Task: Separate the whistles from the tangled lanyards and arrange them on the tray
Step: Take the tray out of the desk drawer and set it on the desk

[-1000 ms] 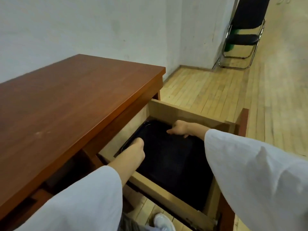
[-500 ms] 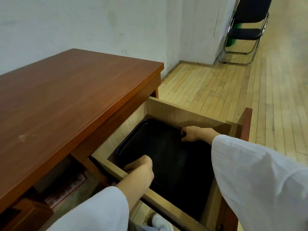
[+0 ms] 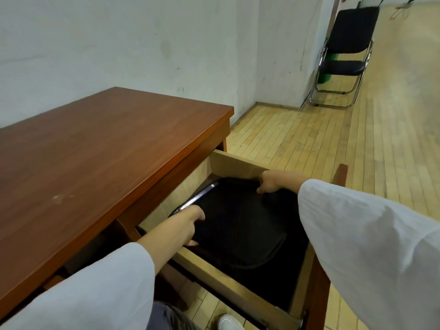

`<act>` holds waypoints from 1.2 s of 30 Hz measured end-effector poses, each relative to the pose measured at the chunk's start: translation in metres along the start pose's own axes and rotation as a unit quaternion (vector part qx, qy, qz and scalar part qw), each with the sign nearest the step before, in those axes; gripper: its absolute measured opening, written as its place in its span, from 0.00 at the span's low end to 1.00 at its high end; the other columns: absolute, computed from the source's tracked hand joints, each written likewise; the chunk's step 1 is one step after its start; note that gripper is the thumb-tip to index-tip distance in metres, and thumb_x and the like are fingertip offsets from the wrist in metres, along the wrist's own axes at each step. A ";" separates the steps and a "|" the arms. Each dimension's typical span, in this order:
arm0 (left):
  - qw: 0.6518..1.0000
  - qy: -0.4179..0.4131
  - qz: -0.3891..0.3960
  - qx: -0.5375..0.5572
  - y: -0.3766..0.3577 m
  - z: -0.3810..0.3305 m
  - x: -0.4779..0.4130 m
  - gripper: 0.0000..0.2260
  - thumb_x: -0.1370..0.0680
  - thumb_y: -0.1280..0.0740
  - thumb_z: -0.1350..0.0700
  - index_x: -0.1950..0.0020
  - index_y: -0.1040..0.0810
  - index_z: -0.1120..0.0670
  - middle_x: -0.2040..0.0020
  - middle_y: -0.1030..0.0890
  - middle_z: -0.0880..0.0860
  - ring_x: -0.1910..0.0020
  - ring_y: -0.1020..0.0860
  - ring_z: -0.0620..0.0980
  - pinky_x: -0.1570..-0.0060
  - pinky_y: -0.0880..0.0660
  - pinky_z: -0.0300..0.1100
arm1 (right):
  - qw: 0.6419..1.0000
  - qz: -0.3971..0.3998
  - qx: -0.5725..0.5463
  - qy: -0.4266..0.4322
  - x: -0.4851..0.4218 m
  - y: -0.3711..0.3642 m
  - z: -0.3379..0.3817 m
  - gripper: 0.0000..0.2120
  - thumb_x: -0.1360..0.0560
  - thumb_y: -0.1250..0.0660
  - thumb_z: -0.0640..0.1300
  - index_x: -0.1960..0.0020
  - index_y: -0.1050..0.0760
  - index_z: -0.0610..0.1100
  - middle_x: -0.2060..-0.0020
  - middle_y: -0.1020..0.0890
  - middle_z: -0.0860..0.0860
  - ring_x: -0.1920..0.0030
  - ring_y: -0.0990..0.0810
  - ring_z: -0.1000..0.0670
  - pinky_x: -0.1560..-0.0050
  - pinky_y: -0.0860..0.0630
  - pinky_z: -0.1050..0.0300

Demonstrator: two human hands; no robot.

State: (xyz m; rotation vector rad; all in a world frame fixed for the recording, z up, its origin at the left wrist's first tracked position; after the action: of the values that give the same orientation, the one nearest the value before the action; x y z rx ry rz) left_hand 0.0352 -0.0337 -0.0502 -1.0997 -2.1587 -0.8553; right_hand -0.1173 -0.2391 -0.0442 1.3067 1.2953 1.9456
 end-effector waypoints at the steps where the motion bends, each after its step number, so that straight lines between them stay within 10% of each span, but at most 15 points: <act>1: 1.000 0.000 -0.004 -0.007 0.002 -0.007 0.002 0.23 0.22 0.39 0.66 0.27 0.40 0.61 0.28 0.39 0.61 0.31 0.37 0.62 0.36 0.33 0.54 | 1.000 -0.007 0.003 -0.003 0.006 0.004 -0.001 0.19 0.24 0.37 0.50 0.39 0.27 0.39 0.42 0.23 0.43 0.44 0.24 0.43 0.44 0.27 0.50; 13: 0.976 -0.190 -0.042 -0.092 0.010 -0.027 0.079 0.17 0.29 0.38 0.76 0.42 0.23 0.63 0.42 0.25 0.59 0.37 0.29 0.58 0.60 0.27 0.41 | 0.994 -0.077 -0.055 -0.053 0.113 0.035 -0.030 0.20 0.23 0.37 0.48 0.38 0.29 0.35 0.41 0.24 0.42 0.41 0.25 0.42 0.49 0.31 0.55; 21: 0.925 -0.360 -0.029 -0.118 0.009 -0.049 0.169 0.09 0.27 0.35 0.70 0.58 0.21 0.57 0.55 0.27 0.51 0.52 0.28 0.49 0.68 0.28 0.36 | 0.966 -0.176 -0.166 -0.086 0.201 0.036 -0.070 0.09 0.25 0.37 0.48 0.56 0.28 0.42 0.61 0.23 0.49 0.63 0.25 0.51 0.64 0.30 0.59; 30: 0.877 -0.424 -0.223 -0.030 0.169 -0.050 0.200 0.15 0.32 0.39 0.74 0.66 0.23 0.55 0.63 0.22 0.56 0.56 0.23 0.59 0.65 0.29 0.42 | 0.932 -0.333 -0.133 0.050 0.233 0.098 0.080 0.11 0.25 0.39 0.49 0.50 0.29 0.41 0.65 0.28 0.50 0.67 0.29 0.52 0.70 0.34 0.60; 36: 0.856 -0.399 -0.328 0.032 0.268 0.002 0.178 0.12 0.29 0.37 0.69 0.64 0.22 0.53 0.57 0.19 0.57 0.51 0.21 0.58 0.59 0.29 0.42 | 0.940 -0.289 -0.142 0.113 0.208 0.091 0.197 0.29 0.27 0.37 0.58 0.37 0.36 0.39 0.42 0.27 0.40 0.44 0.26 0.40 0.49 0.27 0.50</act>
State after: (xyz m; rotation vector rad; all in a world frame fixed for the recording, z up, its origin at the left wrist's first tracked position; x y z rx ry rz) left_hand 0.1705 0.1766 0.1522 -0.7271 -3.3524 -0.6242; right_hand -0.0233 -0.0312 0.1517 0.4939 1.2584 1.7898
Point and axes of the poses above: each hand's wrist, its own x-axis away from the middle knuckle, its own y-axis out of the back of the hand, z = x × y, the point moved 7 cm from there along -x, towards the middle knuckle
